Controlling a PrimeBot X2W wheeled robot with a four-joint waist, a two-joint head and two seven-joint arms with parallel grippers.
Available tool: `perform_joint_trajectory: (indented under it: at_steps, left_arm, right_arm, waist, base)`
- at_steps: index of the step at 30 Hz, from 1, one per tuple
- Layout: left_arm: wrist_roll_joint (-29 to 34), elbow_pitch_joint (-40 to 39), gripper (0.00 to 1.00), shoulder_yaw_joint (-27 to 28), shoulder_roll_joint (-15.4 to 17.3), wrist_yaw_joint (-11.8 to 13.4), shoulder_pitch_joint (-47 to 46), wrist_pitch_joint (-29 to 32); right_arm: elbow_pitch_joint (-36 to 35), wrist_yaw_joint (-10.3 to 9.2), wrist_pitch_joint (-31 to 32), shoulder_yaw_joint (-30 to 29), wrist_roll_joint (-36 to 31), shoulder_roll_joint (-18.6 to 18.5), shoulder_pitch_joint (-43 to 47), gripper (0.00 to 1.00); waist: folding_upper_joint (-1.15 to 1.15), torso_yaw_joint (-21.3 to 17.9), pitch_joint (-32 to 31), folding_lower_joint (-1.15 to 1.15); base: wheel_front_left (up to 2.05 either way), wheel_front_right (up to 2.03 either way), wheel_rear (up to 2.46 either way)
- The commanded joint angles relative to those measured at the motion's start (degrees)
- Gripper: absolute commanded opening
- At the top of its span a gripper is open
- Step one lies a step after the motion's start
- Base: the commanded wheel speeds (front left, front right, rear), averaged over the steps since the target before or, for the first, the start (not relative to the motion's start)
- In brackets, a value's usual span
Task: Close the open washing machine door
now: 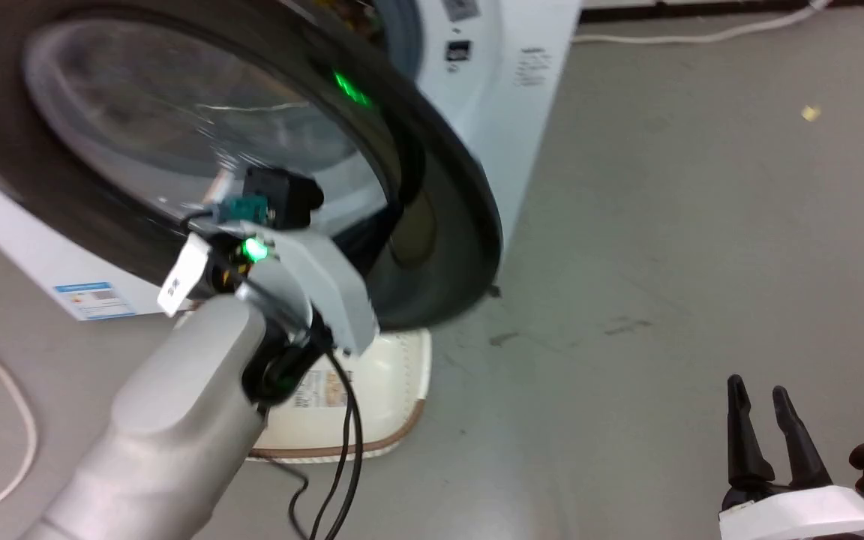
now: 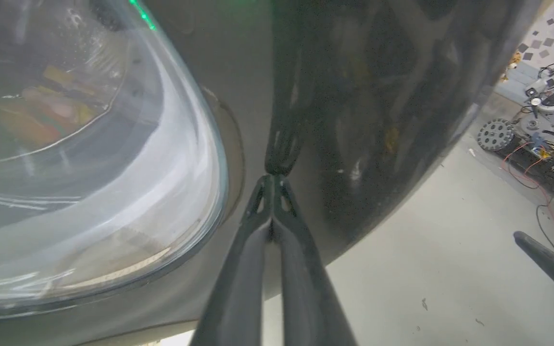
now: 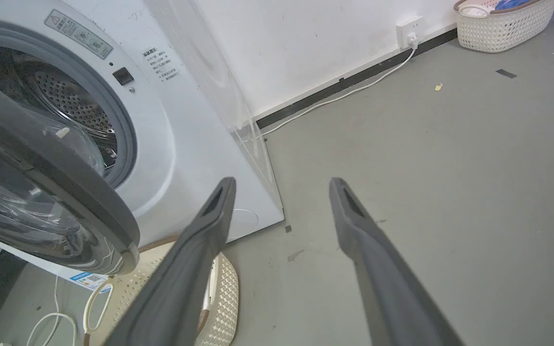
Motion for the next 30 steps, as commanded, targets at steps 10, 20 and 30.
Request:
perform_joint_trajectory:
  at_steps: [10, 20, 30]
  left_arm:
    - [0.27, 8.76, 0.00, 0.83, -4.64, -0.05, -7.32, -4.44]
    - [-5.78, 3.47, 0.00, 3.02, -3.62, -0.82, -4.30, -7.81]
    - [-0.75, -1.75, 0.00, 12.68, 4.32, 8.82, 5.22, -20.65]
  right_arm:
    - [-0.70, 0.06, -0.24, 0.19, 0.66, -0.01, -0.77, 1.00]
    - [0.72, 0.06, -0.24, -0.52, -1.16, -0.01, 0.63, 1.00]
    - [1.25, 0.06, -0.24, 0.85, -2.89, -0.01, 2.24, 1.00]
  waist:
    - [0.00, -1.68, 1.75, -0.01]
    - [0.00, 5.37, -5.49, -0.01]
    - [0.00, 11.42, -11.76, -0.01]
  base:
    - [0.00, 0.00, 0.00]
    - [0.00, 0.00, 0.00]
    - [0.00, 0.00, 0.00]
